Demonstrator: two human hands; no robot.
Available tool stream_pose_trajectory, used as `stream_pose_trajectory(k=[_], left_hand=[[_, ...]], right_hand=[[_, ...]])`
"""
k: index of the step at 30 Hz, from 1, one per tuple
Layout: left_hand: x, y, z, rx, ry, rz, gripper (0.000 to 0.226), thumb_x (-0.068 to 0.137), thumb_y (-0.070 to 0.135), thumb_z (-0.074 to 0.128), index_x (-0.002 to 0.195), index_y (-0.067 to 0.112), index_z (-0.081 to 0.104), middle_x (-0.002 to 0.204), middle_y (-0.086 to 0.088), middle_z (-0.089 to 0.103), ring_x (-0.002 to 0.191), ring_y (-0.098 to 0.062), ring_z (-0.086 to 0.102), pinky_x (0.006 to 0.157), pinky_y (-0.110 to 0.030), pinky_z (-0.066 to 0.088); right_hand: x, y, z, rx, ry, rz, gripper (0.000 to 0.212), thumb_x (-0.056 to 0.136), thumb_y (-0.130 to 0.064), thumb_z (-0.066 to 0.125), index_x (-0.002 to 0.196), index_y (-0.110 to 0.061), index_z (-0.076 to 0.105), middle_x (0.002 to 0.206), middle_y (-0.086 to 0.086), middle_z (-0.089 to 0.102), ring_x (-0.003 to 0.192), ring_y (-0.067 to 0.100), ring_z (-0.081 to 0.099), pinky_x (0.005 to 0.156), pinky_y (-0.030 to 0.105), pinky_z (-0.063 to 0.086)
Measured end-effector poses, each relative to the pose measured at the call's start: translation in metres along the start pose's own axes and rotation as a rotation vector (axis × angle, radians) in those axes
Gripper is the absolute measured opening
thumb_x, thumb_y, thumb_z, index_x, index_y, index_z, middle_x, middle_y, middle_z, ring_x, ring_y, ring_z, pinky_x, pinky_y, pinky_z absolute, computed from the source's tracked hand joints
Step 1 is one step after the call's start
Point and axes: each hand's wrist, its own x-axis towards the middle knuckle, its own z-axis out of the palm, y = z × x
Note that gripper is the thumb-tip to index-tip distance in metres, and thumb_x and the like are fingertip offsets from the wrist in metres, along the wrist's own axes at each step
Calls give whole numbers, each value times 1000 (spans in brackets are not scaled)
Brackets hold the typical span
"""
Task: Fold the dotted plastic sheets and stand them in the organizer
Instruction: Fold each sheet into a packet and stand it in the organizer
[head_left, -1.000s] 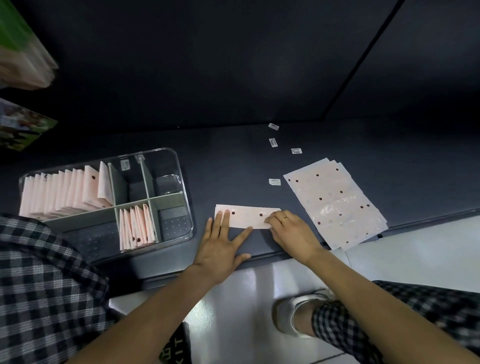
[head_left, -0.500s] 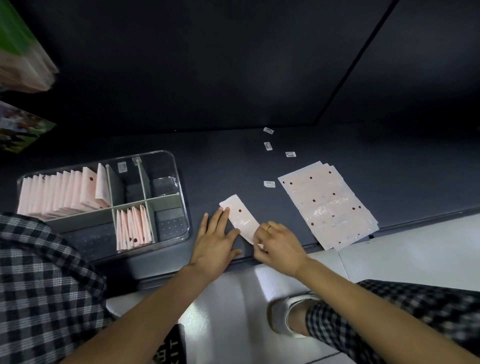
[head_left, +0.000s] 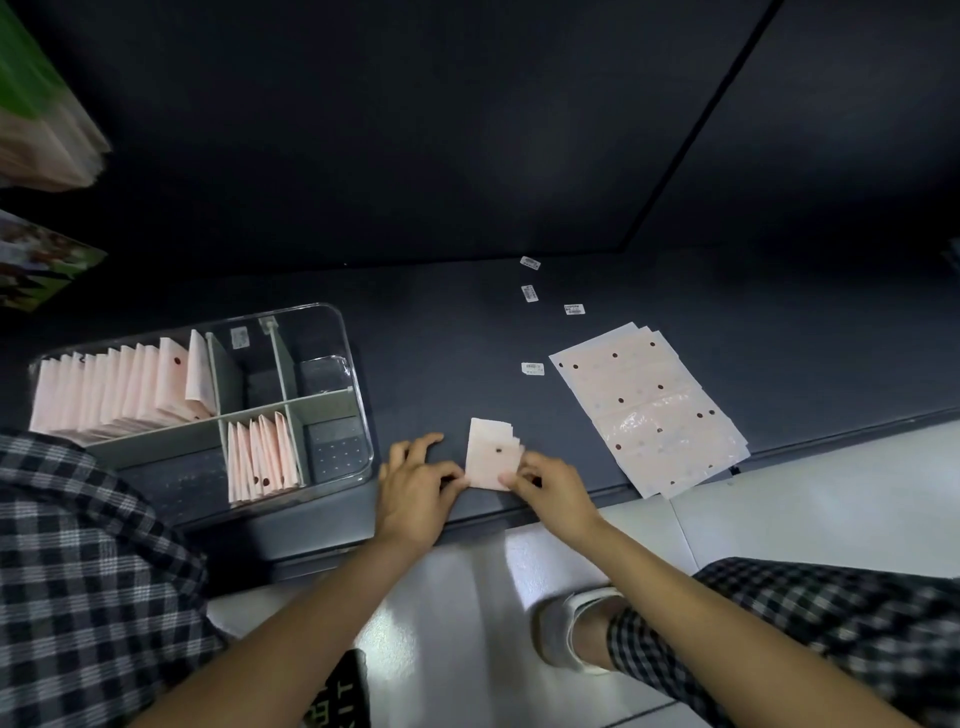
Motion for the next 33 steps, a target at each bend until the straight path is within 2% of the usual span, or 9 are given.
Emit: stream_pose_trajectory(k=[2, 4, 7, 10, 12, 15, 22, 28, 33], left_hand=[[1, 0, 2, -14, -2, -28, 15, 89, 41, 59, 93, 32, 71, 143, 9, 39, 125, -22, 29, 94, -34, 27], [1, 2, 2, -21, 5, -44, 15, 89, 40, 59, 94, 30, 70, 142, 7, 39, 124, -22, 31, 93, -34, 27], [-5, 8, 1, -21, 46, -22, 30, 88, 37, 61, 115, 24, 61, 141, 0, 39, 124, -24, 36, 95, -37, 32], [-12, 12, 2, 0, 57, 167, 50, 89, 29, 62, 134, 15, 47, 149, -7, 34, 133, -28, 35, 108, -39, 29], [-16, 15, 5, 88, -43, 334, 58, 94, 30, 53, 145, 12, 32, 157, -7, 17, 145, -24, 14, 119, -34, 2], [-22, 15, 10, 232, -170, 391, 70, 99, 42, 37, 151, 11, 2, 157, -4, -12, 141, -18, -21, 109, -30, -26], [-22, 9, 10, 425, -278, 417, 76, 98, 53, 26, 147, 13, -17, 155, -11, -21, 144, -24, -20, 109, -35, -24], [-26, 12, 13, 457, -311, 428, 76, 96, 57, 26, 139, 26, -29, 150, -17, -30, 130, -28, -38, 112, -38, -20], [-25, 13, 14, 453, -329, 422, 77, 95, 58, 31, 145, 29, -21, 151, -17, -27, 139, -29, -30, 111, -37, -21]], right_hand=[[9, -3, 2, 34, 35, 82, 29, 87, -19, 66, 61, -20, 55, 59, -14, 59, 58, -7, 56, 57, 10, 39], [17, -7, 3, 9, 34, 164, 43, 87, -22, 66, 51, -23, 42, 48, -14, 43, 48, -1, 44, 50, 9, 35], [29, -10, 4, -9, 8, 258, 47, 88, -23, 63, 49, -18, 38, 55, -3, 43, 59, 14, 41, 52, 19, 31], [33, -11, 4, 32, -15, 319, 39, 89, -23, 62, 55, -13, 46, 65, 4, 52, 71, 17, 46, 62, 23, 31], [33, -14, 3, 48, -25, 336, 29, 89, -23, 62, 65, -9, 53, 71, 7, 55, 72, 16, 49, 63, 23, 33], [34, -16, 0, 40, -37, 360, 30, 90, -23, 60, 63, -12, 52, 80, 6, 61, 77, 17, 55, 68, 21, 38], [35, -19, -2, 30, -48, 367, 30, 90, -24, 60, 63, -19, 49, 99, 12, 69, 85, 19, 59, 82, 27, 46], [23, -18, -5, 102, 362, 140, 9, 92, -20, 57, 95, -12, 61, 80, -2, 64, 80, 15, 61, 73, 26, 46], [27, -35, 12, 499, -67, 60, 24, 93, 8, 47, 113, 7, 59, 113, 24, 63, 94, 22, 62, 82, 15, 50]])
